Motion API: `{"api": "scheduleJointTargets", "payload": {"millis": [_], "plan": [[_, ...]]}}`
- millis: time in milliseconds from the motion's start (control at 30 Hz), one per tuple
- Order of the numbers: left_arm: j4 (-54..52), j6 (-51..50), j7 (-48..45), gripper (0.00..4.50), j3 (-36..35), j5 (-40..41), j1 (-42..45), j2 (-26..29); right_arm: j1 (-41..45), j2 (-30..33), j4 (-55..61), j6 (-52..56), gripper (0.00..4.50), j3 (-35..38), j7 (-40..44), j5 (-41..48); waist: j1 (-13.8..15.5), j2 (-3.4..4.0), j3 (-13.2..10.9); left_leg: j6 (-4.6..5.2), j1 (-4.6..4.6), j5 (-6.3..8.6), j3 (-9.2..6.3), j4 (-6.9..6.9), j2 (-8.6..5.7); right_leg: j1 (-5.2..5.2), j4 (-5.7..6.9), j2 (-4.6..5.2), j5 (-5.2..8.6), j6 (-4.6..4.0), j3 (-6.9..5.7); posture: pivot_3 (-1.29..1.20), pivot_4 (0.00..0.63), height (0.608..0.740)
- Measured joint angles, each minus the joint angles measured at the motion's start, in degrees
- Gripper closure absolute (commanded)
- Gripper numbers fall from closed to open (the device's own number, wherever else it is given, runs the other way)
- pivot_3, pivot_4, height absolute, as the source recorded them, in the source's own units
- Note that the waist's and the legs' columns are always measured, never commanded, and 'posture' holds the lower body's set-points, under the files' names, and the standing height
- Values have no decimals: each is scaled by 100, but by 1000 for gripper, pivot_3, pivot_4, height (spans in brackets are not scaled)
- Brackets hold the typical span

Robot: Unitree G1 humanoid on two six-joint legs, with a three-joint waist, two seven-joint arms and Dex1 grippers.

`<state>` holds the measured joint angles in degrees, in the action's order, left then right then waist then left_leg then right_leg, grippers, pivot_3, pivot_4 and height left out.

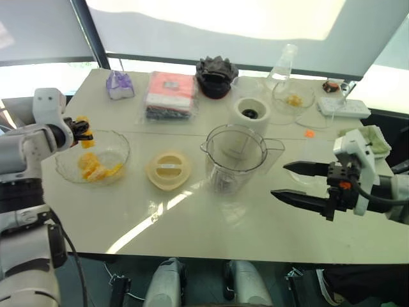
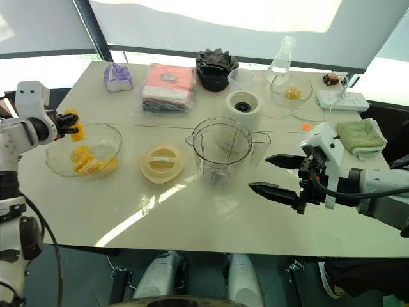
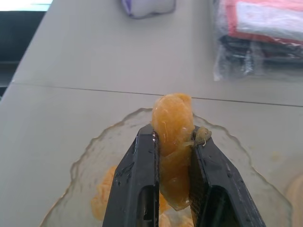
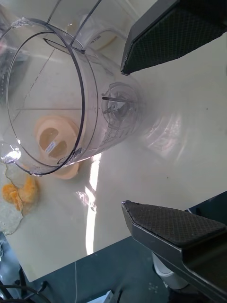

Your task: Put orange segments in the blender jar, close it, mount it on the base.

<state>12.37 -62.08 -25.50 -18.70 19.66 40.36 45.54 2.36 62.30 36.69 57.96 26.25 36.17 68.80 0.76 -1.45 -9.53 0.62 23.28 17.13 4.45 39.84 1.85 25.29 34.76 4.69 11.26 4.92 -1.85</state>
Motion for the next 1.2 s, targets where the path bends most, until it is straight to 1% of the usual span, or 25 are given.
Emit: {"api": "scheduleJointTargets", "payload": {"millis": [33,200,300,367,467,500,567,667,800,933,1033,1200], "plan": [[0,18,-135,3722,-4,62,-8,32,0,-32,-14,-13,0,-52,0,-18,2,0,0,0,0,0,0,2,-1,0,3,0,0,0,0,0,150,740],[-20,768,-1051,3722,3,366,37,113,-15,-196,-43,-112,0,-81,-43,-173,6,-1,0,0,2,0,0,7,-1,1,8,0,1,-1,0,0,150,740],[-34,815,-1490,3722,187,581,431,99,-135,-266,-28,-133,0,-42,-114,-228,19,-1,-1,0,5,0,2,12,-4,0,10,-1,1,-1,0,0,150,740],[-3,815,-1805,3722,369,736,896,-11,-209,-282,-15,-140,0,7,-162,-257,34,-3,-2,0,9,0,5,18,-9,-1,11,-3,1,0,-1,0,150,740],[191,863,-2208,3722,602,968,1745,-348,-307,-342,33,-186,0,131,-237,-322,20,-3,-2,1,6,0,5,19,-14,-5,11,-3,1,1,2,0,150,740],[336,903,-2321,3722,715,979,2049,-540,-339,-392,41,-219,0,156,-285,-361,19,-3,-2,1,6,0,6,19,-17,-7,11,-4,2,2,1,0,150,740],[754,1068,-2631,3722,1104,956,2686,-1096,-515,-574,134,-294,0,264,-425,-444,85,-4,-1,1,6,0,4,21,-23,-11,11,-7,3,4,-1,0,150,740],[1142,1331,-3175,3722,1745,905,3190,-1710,-704,-786,400,-363,0,409,-675,-448,101,0,0,5,5,2,10,19,-24,-5,12,-8,6,8,7,0,150,740],[1507,1621,-3796,3722,2344,733,3290,-2206,-1009,-957,719,-378,0,611,-990,-422,-4,2,-1,7,7,3,3,16,-22,3,20,-11,9,11,7,0,150,740],[1582,2121,-4309,3722,3025,344,3262,-2455,-1311,-1039,985,-385,0,868,-1248,-269,-11,3,-2,8,7,4,-5,16,-19,7,21,-12,10,8,13,0,150,740],[1599,2199,-4443,3722,3122,247,3190,-2497,-1483,-1064,1089,-390,0,1036,-1378,-175,-5,3,-2,8,6,4,-7,17,-15,6,21,-11,10,8,16,0,150,740],[1274,2155,-4572,3722,3272,203,2771,-2566,-1613,-1064,1147,-470,0,1122,-1488,-60,0,3,-2,9,8,4,-8,17,-13,7,19,-8,11,8,17,0,150,740]]}}
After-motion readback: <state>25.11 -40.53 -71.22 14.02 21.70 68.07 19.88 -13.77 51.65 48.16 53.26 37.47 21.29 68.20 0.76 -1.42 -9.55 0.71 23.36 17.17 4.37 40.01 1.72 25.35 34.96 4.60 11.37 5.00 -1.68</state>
